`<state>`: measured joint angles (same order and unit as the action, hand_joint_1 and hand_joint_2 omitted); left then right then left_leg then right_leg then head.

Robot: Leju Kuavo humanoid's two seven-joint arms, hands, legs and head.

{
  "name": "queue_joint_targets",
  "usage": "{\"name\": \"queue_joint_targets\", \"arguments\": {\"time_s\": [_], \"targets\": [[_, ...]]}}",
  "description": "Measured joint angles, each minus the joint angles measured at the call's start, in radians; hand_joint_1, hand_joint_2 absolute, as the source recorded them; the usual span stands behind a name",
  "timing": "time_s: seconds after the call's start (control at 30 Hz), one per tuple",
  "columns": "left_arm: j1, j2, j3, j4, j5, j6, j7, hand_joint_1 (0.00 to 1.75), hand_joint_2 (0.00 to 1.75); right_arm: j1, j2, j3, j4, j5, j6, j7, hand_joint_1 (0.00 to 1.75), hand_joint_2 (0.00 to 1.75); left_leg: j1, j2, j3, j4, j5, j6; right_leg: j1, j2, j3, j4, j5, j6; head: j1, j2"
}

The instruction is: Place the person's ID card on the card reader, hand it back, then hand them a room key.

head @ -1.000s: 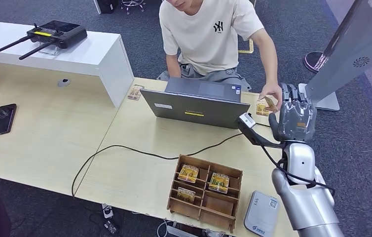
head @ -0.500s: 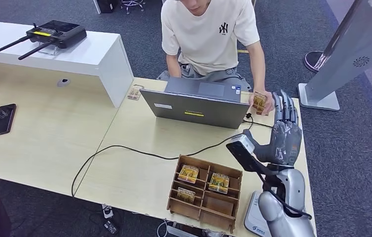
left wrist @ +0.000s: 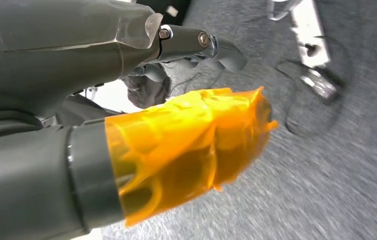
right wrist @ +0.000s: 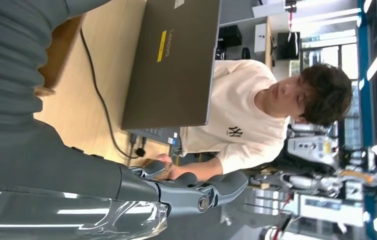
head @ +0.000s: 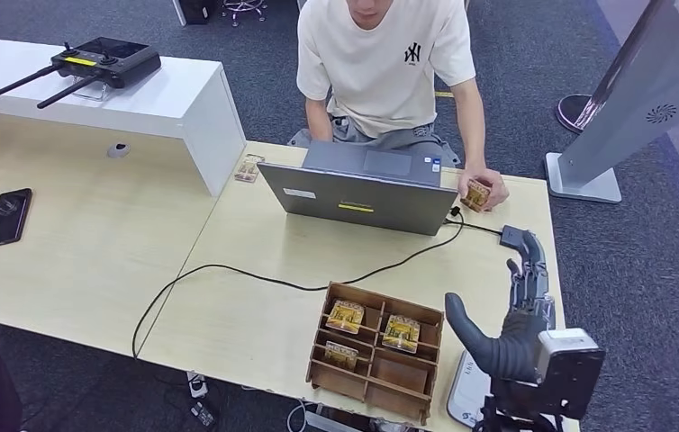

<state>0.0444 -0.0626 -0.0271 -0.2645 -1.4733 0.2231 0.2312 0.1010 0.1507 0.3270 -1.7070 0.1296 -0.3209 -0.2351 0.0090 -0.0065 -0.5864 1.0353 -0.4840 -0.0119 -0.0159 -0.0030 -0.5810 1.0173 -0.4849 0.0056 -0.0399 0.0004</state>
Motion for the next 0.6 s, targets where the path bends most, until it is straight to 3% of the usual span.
{"name": "queue_joint_targets", "arguments": {"time_s": [0.1,0.17,0.4,0.6], "targets": [[0.007,-0.086,-0.021,-0.007,-0.016,-0.012,0.055,0.0,0.0,0.085,0.004,-0.017,-0.068,-0.085,0.024,-0.017,0.0,0.0,0.001,0.0,0.0,0.0,-0.001,0.002,0.0,0.0,0.001,-0.001,0.0,0.002,0.003,0.0],[0.011,-0.111,-0.028,-0.019,-0.003,-0.013,0.06,0.0,0.0,0.138,0.004,-0.027,-0.101,-0.145,0.044,-0.033,0.0,0.0,0.001,0.001,0.0,0.001,-0.003,0.004,0.0,0.001,0.002,-0.003,0.0,0.003,0.003,0.0],[0.02,-0.13,-0.029,-0.032,0.048,0.003,0.04,0.0,0.0,0.269,-0.001,-0.056,-0.16,-0.244,0.077,-0.054,0.0,0.0,0.001,0.002,0.0,0.001,-0.004,0.005,0.001,0.002,0.001,-0.003,-0.001,0.003,0.002,0.0],[0.006,-0.136,-0.027,-0.019,0.057,0.04,0.039,0.0,0.0,0.308,-0.023,-0.062,-0.164,-0.286,0.085,-0.059,0.0,0.0,0.001,0.002,0.0,0.0,-0.004,0.005,0.001,0.002,0.002,-0.003,-0.001,0.003,0.002,0.0]]}}
